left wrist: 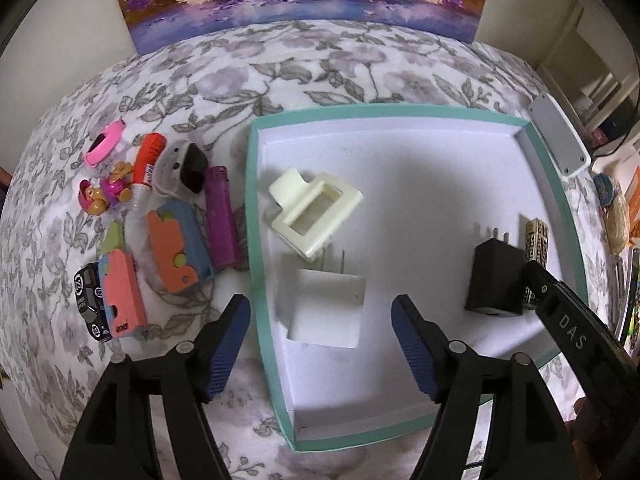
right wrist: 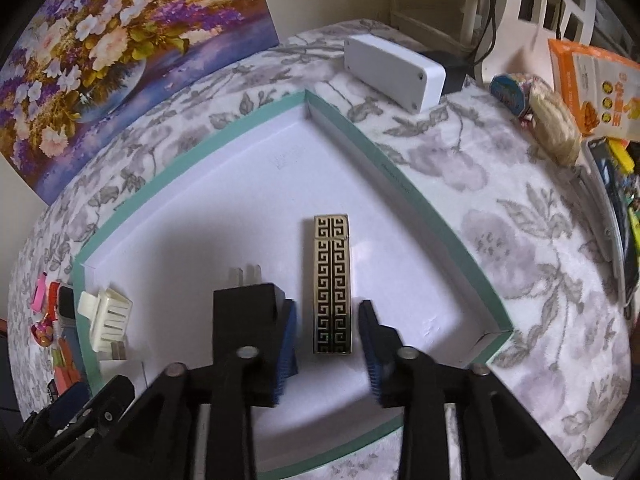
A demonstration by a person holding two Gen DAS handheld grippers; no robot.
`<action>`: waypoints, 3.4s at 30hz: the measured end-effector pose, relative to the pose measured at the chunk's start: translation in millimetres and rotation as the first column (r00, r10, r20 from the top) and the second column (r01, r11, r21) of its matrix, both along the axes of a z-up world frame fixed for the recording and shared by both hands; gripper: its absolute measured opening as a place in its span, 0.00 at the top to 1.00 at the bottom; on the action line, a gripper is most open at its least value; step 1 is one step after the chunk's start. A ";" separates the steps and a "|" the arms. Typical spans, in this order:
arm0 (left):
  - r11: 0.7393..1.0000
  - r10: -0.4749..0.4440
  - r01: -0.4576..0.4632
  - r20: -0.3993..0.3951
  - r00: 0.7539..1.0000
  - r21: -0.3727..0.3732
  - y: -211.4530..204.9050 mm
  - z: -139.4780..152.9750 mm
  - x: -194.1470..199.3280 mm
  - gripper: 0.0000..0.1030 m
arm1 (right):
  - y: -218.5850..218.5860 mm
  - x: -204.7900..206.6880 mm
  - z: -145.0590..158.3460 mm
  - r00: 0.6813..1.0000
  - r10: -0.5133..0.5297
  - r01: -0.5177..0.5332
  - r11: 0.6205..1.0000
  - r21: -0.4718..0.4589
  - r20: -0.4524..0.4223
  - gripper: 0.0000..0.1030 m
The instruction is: Organize rigid objects
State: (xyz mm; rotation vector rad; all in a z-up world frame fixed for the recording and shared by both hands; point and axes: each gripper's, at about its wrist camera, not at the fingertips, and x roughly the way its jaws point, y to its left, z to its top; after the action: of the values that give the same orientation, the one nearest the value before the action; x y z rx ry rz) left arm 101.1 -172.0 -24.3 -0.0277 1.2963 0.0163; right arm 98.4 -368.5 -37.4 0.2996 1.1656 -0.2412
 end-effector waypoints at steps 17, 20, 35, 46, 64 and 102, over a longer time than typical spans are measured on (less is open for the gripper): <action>0.975 0.222 -0.223 0.048 0.974 0.023 72.0 16.0 4.7 0.18 | 66.6 -5.9 39.8 0.975 0.198 -0.191 0.978 -0.084 0.098 0.22; 0.961 0.277 -0.278 0.044 0.960 0.016 92.4 14.6 3.8 0.18 | 82.4 -7.2 41.3 0.965 0.245 -0.237 0.968 -0.081 0.097 0.18; 0.826 0.560 -0.562 0.057 0.826 0.030 200.9 21.4 -22.1 0.17 | 155.0 -18.7 38.0 0.900 0.427 -0.426 0.904 -0.025 0.091 0.00; 0.834 0.552 -0.551 0.073 0.830 -0.039 223.7 31.9 -23.0 0.17 | 184.7 -20.4 47.6 0.876 0.466 -0.467 0.884 -0.020 0.125 0.00; 0.843 0.537 -0.537 0.034 0.843 0.026 276.3 20.5 -33.4 0.17 | 271.2 -10.8 32.0 0.819 0.561 -0.571 0.817 0.080 0.117 0.00; 0.719 0.681 -0.688 -0.100 0.726 -0.095 310.7 -24.4 -48.5 0.17 | 333.8 -17.6 -12.8 0.737 0.676 -0.676 0.736 0.041 0.025 0.54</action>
State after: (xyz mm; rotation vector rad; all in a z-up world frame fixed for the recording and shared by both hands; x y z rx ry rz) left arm 52.6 138.7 -48.6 -0.6296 1.2791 0.5839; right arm 80.8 -34.7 -50.2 -0.1024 1.1999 0.4386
